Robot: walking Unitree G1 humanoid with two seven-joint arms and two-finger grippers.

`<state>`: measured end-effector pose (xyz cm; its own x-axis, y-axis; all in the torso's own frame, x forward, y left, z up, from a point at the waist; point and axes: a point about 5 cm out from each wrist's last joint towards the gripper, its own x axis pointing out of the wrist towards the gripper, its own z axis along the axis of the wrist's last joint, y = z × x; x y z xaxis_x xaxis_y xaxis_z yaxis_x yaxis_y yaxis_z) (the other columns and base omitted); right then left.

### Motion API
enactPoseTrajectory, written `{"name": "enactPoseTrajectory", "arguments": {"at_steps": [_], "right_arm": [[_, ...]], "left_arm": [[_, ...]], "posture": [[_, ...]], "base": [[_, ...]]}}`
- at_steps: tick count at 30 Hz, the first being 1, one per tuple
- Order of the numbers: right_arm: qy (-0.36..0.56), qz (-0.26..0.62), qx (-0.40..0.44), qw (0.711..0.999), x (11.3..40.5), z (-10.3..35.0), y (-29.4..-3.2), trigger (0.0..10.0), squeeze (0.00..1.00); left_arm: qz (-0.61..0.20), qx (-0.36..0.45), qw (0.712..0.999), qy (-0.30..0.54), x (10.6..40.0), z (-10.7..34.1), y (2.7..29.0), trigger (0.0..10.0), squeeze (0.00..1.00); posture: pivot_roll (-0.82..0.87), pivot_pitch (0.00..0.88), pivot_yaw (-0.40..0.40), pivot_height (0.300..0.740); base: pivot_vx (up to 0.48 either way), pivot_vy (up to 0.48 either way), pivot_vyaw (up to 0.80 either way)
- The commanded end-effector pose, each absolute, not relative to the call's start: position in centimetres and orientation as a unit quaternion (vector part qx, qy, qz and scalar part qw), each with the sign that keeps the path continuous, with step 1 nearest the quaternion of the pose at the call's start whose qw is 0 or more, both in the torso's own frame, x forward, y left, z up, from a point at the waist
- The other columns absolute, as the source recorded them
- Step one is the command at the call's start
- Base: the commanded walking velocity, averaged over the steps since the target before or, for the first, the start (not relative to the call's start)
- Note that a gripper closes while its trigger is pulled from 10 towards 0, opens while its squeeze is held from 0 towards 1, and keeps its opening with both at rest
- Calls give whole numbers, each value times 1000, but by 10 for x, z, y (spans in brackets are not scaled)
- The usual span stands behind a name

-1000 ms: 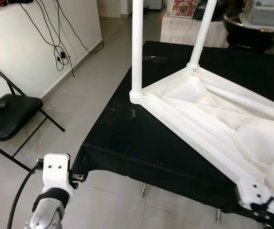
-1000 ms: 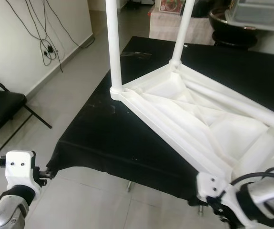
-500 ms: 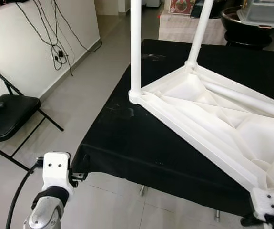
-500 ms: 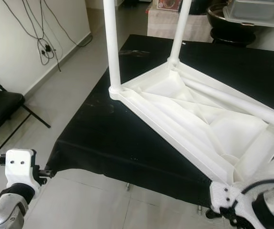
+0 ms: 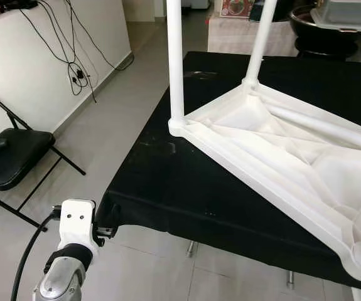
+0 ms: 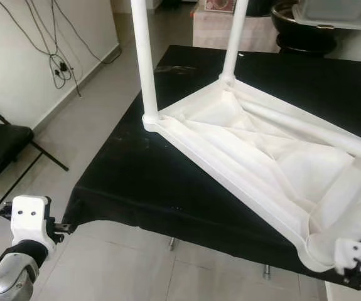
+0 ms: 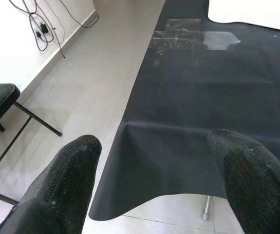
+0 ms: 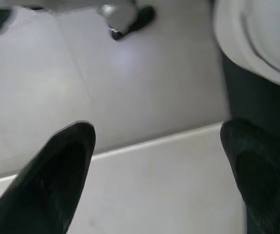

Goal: Building children table

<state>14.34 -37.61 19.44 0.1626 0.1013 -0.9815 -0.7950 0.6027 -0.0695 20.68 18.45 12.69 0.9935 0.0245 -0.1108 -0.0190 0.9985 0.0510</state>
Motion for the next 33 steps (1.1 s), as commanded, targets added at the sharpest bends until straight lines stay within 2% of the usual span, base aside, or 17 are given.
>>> {"name": "enactPoseTrajectory", "arguments": {"at_steps": [1,6,11,15,16,17,19,20,21,25,26,33], "right_arm": [[547,293,-327,713,148,209,-384,10000,0],[515,300,-327,733,151,221,-384,10000,0],[518,293,-332,732,151,224,-387,10000,0],[528,249,-346,735,153,224,-401,10000,0],[484,195,-350,778,165,231,-411,10000,0],[484,195,-350,778,165,231,-411,10000,0],[433,198,-337,812,175,236,-408,10000,0],[433,198,-337,812,175,236,-408,10000,0],[388,242,-326,828,180,239,-396,10000,0],[340,289,-304,842,185,240,-380,10000,0],[285,346,-281,849,191,240,-357,10000,0],[221,422,-255,841,199,239,-321,10000,0]], "left_arm": [[9,36,997,65,206,125,187,10000,0],[10,37,997,65,206,125,188,10000,0],[11,37,997,65,206,125,188,10000,0],[12,36,997,65,206,125,188,10000,0],[13,36,997,65,206,125,188,10000,0],[13,36,997,65,206,125,188,10000,0],[15,36,997,65,205,125,189,10000,0],[15,36,997,65,205,125,189,10000,0],[15,36,997,65,205,125,189,10000,0],[15,36,997,65,205,125,189,10000,0],[14,35,997,66,205,124,188,10000,0],[15,36,997,65,205,126,188,10000,0]], "posture": [[-122,96,20,740],[-119,100,19,740],[-119,102,19,740],[-113,103,18,740],[-114,104,17,740],[-114,104,17,740],[-114,104,17,740],[-114,104,17,740],[-113,105,16,740],[-113,105,16,740],[-112,108,15,740],[-103,110,12,740]], "base": [[0,0,0],[0,0,0],[0,0,0],[0,0,0],[0,0,0],[0,0,0],[0,0,0],[0,0,0],[0,0,0],[0,0,0],[0,0,0],[0,0,0]]}}
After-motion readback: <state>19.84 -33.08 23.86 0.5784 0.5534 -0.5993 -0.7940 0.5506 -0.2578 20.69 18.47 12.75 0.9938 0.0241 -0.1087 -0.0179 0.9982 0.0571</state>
